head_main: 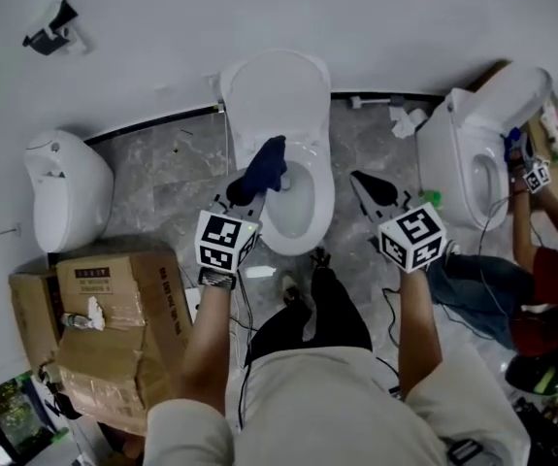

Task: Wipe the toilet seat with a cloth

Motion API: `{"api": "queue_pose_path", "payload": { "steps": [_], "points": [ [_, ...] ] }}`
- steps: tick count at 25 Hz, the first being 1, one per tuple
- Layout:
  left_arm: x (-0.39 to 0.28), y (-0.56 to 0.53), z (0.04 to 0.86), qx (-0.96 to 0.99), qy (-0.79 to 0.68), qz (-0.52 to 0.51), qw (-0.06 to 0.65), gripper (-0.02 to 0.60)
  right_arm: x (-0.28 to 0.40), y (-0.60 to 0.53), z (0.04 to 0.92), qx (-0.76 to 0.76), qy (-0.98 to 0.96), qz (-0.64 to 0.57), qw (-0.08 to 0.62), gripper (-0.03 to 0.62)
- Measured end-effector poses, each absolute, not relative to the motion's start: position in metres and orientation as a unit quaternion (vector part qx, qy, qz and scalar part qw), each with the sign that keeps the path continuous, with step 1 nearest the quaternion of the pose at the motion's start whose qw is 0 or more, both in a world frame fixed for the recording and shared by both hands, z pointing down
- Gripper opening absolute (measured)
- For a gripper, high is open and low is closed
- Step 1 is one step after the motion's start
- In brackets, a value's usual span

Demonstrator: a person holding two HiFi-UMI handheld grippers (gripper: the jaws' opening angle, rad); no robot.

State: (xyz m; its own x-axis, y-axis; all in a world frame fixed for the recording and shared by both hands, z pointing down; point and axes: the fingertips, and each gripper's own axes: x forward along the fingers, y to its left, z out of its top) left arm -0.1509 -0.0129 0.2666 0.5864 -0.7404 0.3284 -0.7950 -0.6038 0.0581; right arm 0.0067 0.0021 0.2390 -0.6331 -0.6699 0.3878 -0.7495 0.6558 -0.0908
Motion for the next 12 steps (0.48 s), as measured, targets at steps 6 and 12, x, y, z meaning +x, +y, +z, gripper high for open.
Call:
{"api": "queue_pose_path", "payload": {
  "steps": [6,12],
  "points": [
    [-0.147,0.009,0.199,0.888,-0.441,0.111,0.071,0.041,0.001,0.014,0.171,0.401,-0.902,0.085,0.138,0.029],
    [-0.141,0.038,0.137,0.891,-0.445,0.090,0.028,0.041,-0.001,0.042,0.125,0.400,-0.906,0.061,0.120,0.029]
  ]
}}
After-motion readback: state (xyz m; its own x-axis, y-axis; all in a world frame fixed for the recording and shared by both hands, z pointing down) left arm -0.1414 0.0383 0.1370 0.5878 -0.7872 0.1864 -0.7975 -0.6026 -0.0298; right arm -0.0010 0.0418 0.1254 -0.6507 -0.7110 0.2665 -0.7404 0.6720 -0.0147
